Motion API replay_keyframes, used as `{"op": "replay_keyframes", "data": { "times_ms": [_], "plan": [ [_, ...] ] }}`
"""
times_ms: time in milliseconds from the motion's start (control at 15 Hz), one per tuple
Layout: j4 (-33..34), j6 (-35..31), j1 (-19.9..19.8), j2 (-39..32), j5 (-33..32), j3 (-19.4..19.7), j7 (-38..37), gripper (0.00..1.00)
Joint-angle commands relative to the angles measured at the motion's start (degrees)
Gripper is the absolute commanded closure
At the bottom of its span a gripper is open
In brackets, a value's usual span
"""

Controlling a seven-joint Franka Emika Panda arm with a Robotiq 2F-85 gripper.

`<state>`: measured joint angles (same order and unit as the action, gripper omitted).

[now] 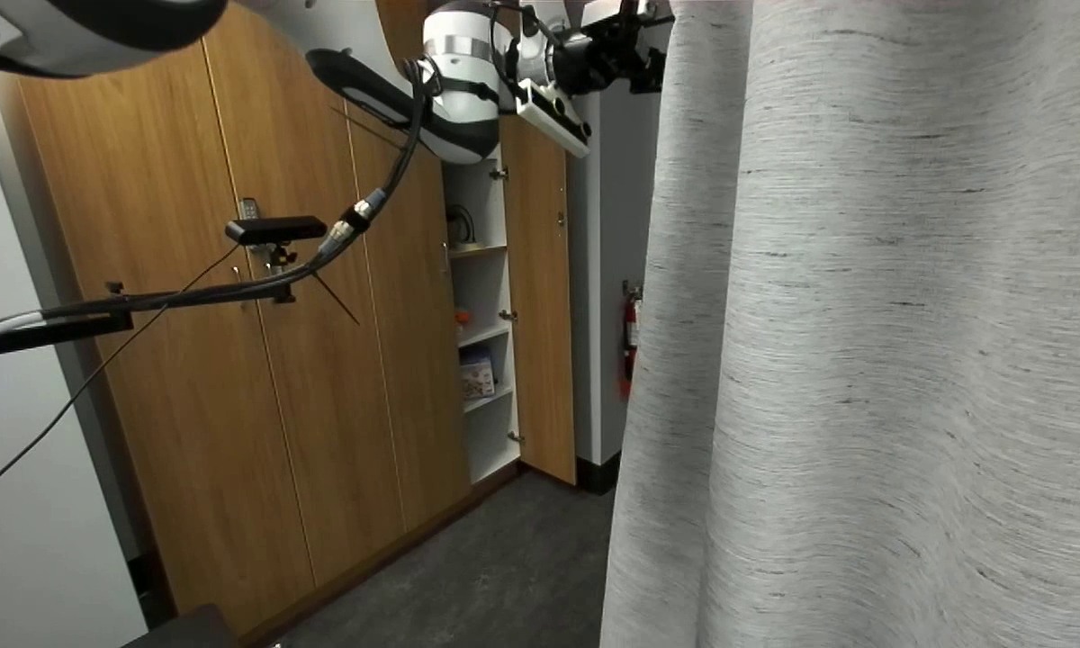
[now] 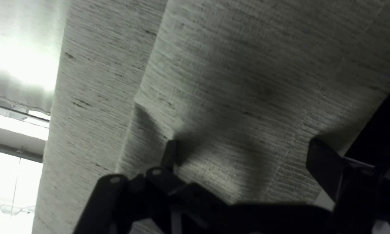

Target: Close the curtain

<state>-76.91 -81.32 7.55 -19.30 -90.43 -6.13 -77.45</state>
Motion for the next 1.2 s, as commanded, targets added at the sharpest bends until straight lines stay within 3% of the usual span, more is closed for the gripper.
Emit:
{"op": "replay_keyframes", "data": {
  "times_ms": [0, 400, 667, 867, 933, 1133],
  "plan": [
    [13.63, -1.32, 2.4, -7.98, -0.64, 0.25, 9.77, 0.26],
    [26.98, -11.2, 4.49, -20.12, 3.28, 0.42, 19.31, 0.73],
    [34.74, -12.5, 6.38, -27.18, 4.6, 2.62, 24.19, 1.0],
    [37.9, -13.7, 8.18, -27.57, 4.04, 4.31, 25.67, 1.0],
    [37.53, -13.26, 7.72, -26.67, 2.4, 2.19, 25.56, 0.99],
    [34.98, -14.0, 9.39, -22.57, 2.53, 1.27, 27.12, 0.99]
  ]
}}
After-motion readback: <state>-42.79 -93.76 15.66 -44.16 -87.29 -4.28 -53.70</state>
